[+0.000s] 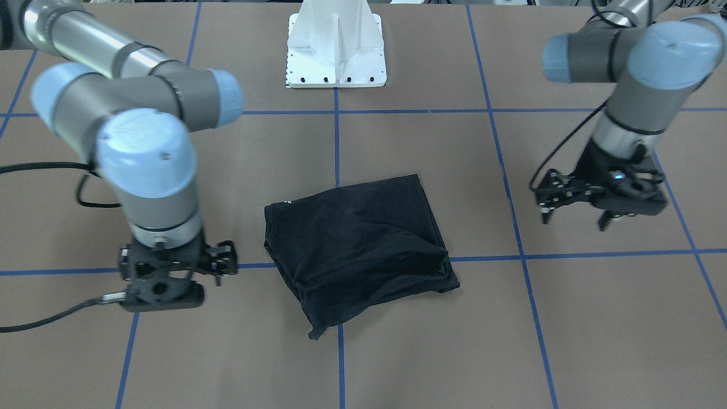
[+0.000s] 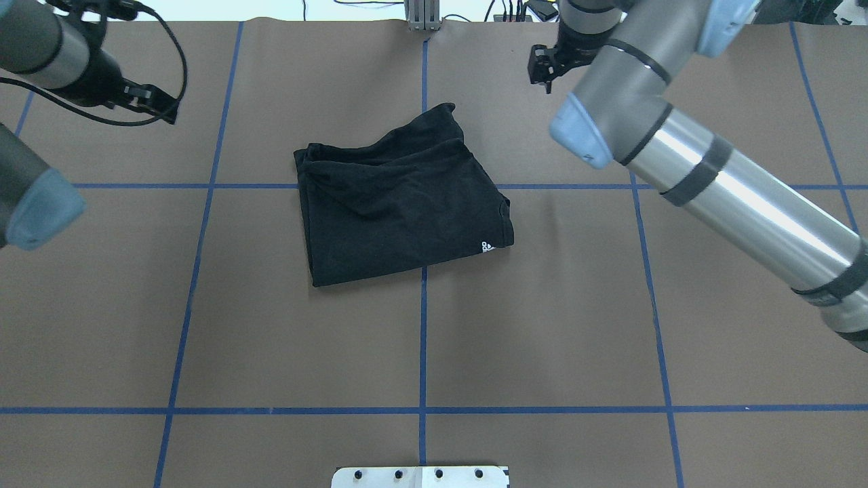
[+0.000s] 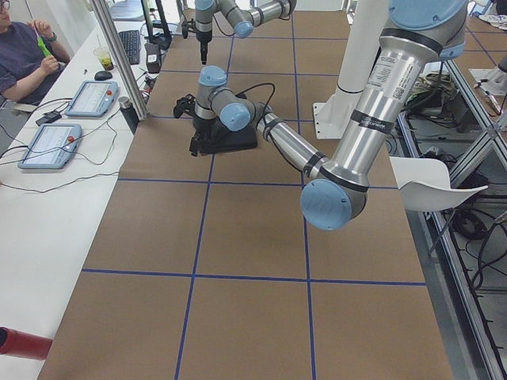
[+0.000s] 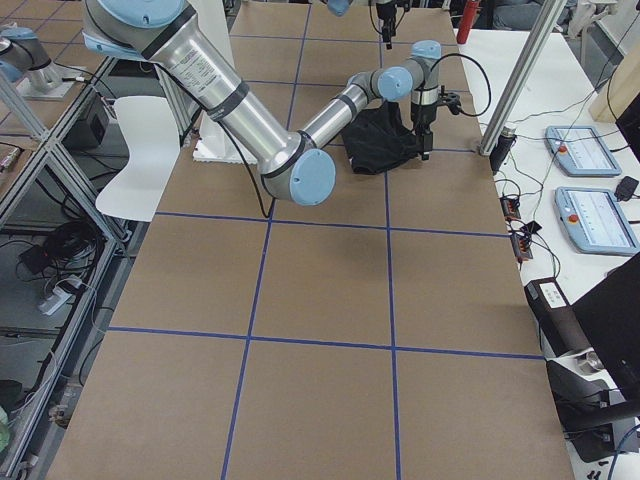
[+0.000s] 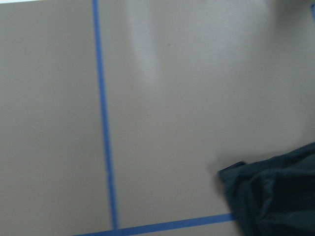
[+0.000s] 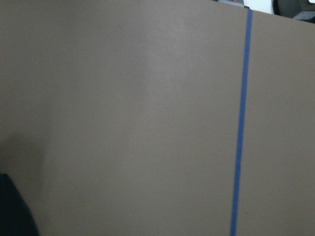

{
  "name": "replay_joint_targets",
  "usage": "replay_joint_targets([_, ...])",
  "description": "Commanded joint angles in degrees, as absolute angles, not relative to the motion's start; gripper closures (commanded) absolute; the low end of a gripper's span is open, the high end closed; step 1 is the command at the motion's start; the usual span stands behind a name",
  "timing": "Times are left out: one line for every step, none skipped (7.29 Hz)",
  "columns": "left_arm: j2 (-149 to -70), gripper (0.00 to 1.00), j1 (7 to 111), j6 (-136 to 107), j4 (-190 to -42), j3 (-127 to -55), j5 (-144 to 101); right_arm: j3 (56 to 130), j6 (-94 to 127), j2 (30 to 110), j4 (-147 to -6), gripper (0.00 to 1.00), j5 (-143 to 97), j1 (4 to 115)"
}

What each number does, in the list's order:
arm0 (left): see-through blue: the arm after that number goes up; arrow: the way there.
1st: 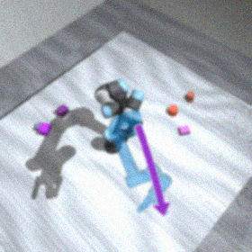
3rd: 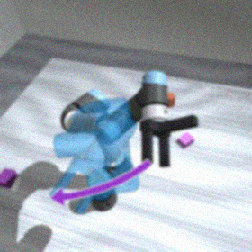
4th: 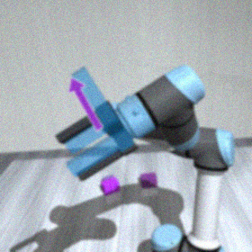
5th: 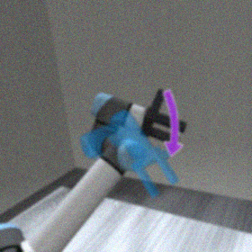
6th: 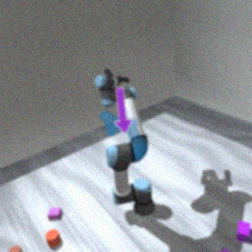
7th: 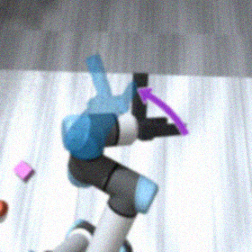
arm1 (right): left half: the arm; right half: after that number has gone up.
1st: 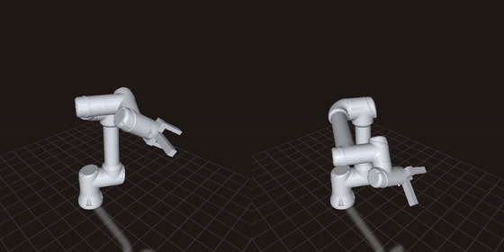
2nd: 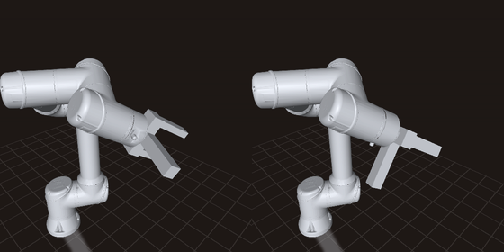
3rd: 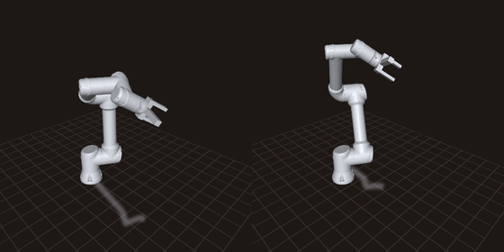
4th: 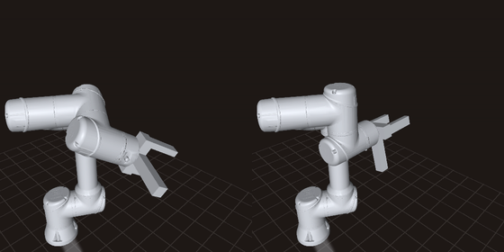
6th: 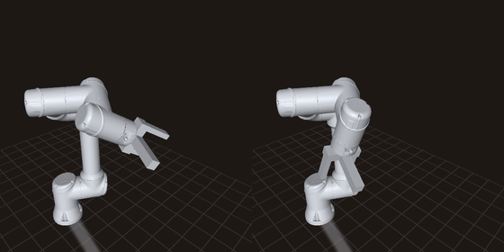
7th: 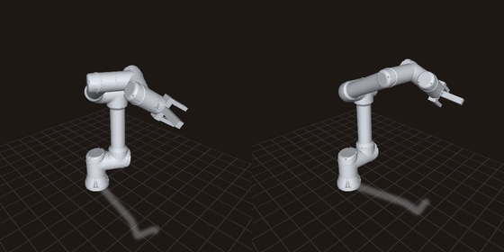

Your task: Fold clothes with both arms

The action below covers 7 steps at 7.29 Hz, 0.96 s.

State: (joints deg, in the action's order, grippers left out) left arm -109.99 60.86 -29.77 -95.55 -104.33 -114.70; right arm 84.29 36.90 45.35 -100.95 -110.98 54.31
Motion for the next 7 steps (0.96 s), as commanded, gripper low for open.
replay_joint_targets([-101.0, 0.00, 72.7, -13.8, -94.3, -105.6, -124.4, 94.3, 25.8, 59.6, -101.2, 0.01, -116.6, 60.7])
replay_joint_targets([-95.6, 0.00, 79.2, -10.2, -94.4, -105.3, -132.0, 96.3, 21.7, 63.7, -101.2, 0.01, -120.5, 64.2])
replay_joint_targets([-90.1, 0.00, 82.2, -9.7, -94.5, -105.4, -137.8, 97.8, 16.7, 68.4, -101.2, 0.01, -123.0, 67.4])
replay_joint_targets([-87.6, 0.00, 82.5, -9.7, -94.3, -103.8, -139.0, 98.6, 11.9, 72.3, -101.2, 0.01, -124.8, 70.8])
replay_joint_targets([-86.9, 0.00, 85.2, -8.2, -94.2, -103.7, -139.0, 98.8, 7.7, 75.8, -101.2, 0.01, -126.8, 73.6])
replay_joint_targets([-83.7, 0.00, 85.5, -7.4, -94.4, -103.1, -139.0, 99.8, 3.7, 79.9, -99.9, 0.00, -128.5, 76.3])
replay_joint_targets([-81.2, 0.00, 85.7, -1.3, -94.2, -103.0, -139.0, 100.5, 3.3, 84.2, -97.1, 0.01, -129.7, 78.2])
